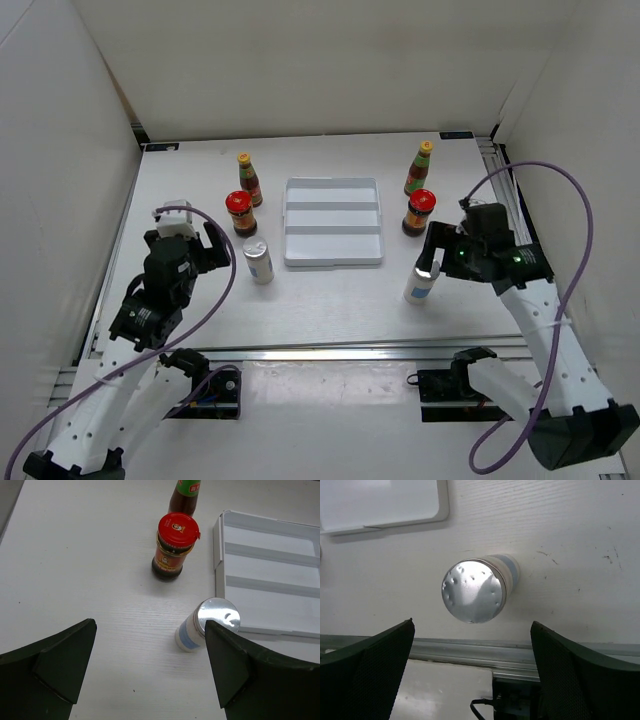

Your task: Organize the condiment bottles

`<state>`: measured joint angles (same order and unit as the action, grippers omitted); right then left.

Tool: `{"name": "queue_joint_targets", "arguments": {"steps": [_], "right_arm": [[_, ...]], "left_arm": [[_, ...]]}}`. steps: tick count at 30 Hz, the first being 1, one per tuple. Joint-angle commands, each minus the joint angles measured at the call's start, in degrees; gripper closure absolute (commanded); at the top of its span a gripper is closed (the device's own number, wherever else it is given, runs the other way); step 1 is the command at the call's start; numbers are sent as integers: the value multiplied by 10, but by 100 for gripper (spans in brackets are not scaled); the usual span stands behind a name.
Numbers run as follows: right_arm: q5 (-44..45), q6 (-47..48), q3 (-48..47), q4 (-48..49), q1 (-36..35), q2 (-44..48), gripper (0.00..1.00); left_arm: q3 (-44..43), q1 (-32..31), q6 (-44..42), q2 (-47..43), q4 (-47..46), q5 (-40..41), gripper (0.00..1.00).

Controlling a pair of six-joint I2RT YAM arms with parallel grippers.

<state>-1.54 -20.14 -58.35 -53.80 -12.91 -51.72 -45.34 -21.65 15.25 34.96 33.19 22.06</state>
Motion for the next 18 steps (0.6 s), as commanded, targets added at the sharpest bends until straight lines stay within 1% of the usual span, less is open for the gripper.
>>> {"name": "queue_joint_targets", "arguments": {"steps": [1, 2, 5, 7, 8, 10, 11, 13, 14, 15, 16, 17, 18], "right_arm": [[116, -44, -11, -3, -55, -28, 0], [135, -44, -19, -3, -76, -44, 0], [160, -52, -59, 11, -88, -85, 0], [160, -44, -94, 17, -88, -113, 0], [160, -37, -105, 17, -88, -143, 0], [201, -37, -130, 17, -88, -170, 0], [218, -24, -155, 32, -83, -192, 0], [224, -3, -186, 59, -69, -229, 0], [224, 4, -209, 74, -59, -245, 0], [204, 18, -264, 74, -48, -266, 0], [192, 24, -295, 74, -25, -311, 0], [168, 36, -354, 74, -7, -357, 0], [161, 41, -382, 74, -1, -378, 0]], "left_arm": [[3, -13, -7, -9, -10, 69, 0], [8, -18, -7, -16, -10, 75, 0], [8, -18, -2, -16, -10, 81, 0], [8, -18, -2, -16, -10, 81, 0], [8, -18, -2, -16, -10, 81, 0], [8, -18, -2, -16, -10, 94, 0], [8, -18, -2, -16, -10, 94, 0], [8, -18, -2, -16, -5, 101, 0], [8, -18, -2, -16, -5, 101, 0], [8, -18, -2, -10, -5, 101, 0], [8, -18, -2, -10, -5, 101, 0], [8, -18, -2, -10, -5, 101, 0], [8, -18, -2, -10, -5, 101, 0]]}}
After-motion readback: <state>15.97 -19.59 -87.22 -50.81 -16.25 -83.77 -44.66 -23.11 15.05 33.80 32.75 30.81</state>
